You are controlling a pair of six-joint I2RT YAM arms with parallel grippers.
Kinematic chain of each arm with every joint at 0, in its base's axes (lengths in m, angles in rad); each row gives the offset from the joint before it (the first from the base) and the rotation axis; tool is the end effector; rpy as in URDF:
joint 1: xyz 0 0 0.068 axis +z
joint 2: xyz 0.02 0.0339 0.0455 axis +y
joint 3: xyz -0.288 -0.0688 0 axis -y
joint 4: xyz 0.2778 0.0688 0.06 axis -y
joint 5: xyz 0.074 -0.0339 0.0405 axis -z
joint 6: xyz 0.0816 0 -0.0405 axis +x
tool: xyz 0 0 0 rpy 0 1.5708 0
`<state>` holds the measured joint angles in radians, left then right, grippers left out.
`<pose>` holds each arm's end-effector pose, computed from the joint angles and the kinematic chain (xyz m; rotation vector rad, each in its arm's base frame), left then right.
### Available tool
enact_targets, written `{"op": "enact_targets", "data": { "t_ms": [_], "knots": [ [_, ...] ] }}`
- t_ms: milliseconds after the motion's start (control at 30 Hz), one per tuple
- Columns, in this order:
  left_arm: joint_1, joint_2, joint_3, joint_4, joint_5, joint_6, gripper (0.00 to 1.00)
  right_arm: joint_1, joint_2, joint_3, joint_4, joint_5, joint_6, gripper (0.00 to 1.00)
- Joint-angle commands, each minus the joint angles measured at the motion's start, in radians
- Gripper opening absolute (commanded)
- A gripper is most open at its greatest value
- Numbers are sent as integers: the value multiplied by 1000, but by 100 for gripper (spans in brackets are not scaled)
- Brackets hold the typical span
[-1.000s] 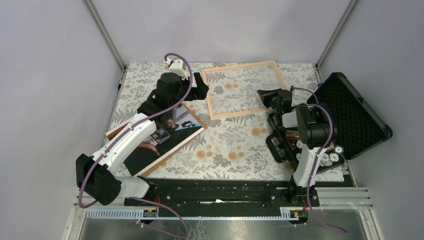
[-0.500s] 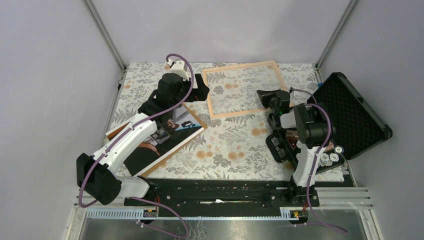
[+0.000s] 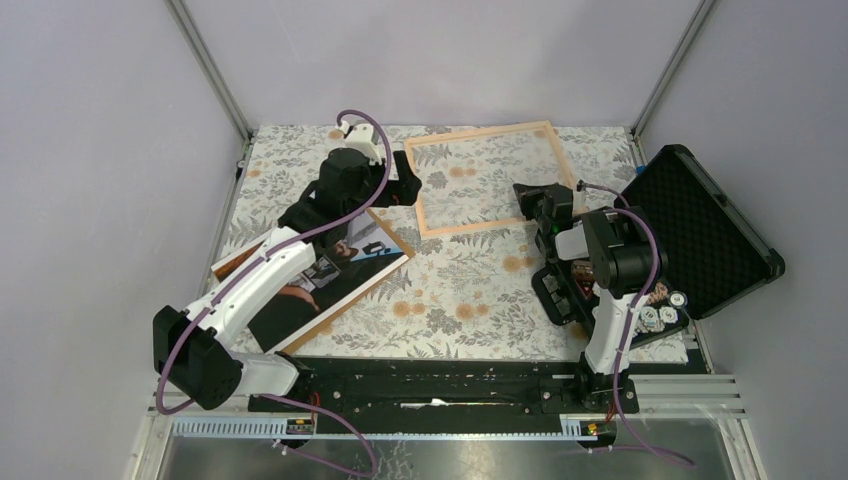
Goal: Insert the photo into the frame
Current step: Place the photo frame item in the photo frame.
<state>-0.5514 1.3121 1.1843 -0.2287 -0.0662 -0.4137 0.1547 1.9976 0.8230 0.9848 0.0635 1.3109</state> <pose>0.3224 -0.1919 0.3618 0.0903 1.9684 -0.5772 0.4498 0.0649 0.1132 1.0641 1.5410 0.9904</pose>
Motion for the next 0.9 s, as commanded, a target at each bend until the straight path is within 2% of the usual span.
{"op": "enact_targets", "data": {
  "t_ms": [0, 300, 500, 567, 633, 700, 767, 867],
  "knots": [
    [-8, -8, 25, 34, -25, 18, 99, -9, -64, -11, 41, 144, -13, 0],
    [-12, -8, 24, 34, -30, 19, 99, -9, -57, -18, 57, 163, -14, 0],
    [-13, -10, 23, 34, -32, 21, 99, -9, -2, 17, 101, 62, -30, 0],
    [-13, -10, 23, 34, -33, 21, 99, -9, 10, 27, 96, 19, -36, 15],
    [-15, -11, 24, 34, -31, 20, 99, -10, 20, 41, 93, -34, -45, 24],
    [-16, -10, 24, 34, -28, 20, 99, -11, 28, 52, 89, -57, -42, 36],
    [-16, -10, 25, 34, -26, 19, 99, -15, 46, 76, 82, -86, -26, 41],
    [-16, -11, 26, 34, -26, 19, 99, -15, 66, 105, 74, -83, -16, 40]
  ]
}}
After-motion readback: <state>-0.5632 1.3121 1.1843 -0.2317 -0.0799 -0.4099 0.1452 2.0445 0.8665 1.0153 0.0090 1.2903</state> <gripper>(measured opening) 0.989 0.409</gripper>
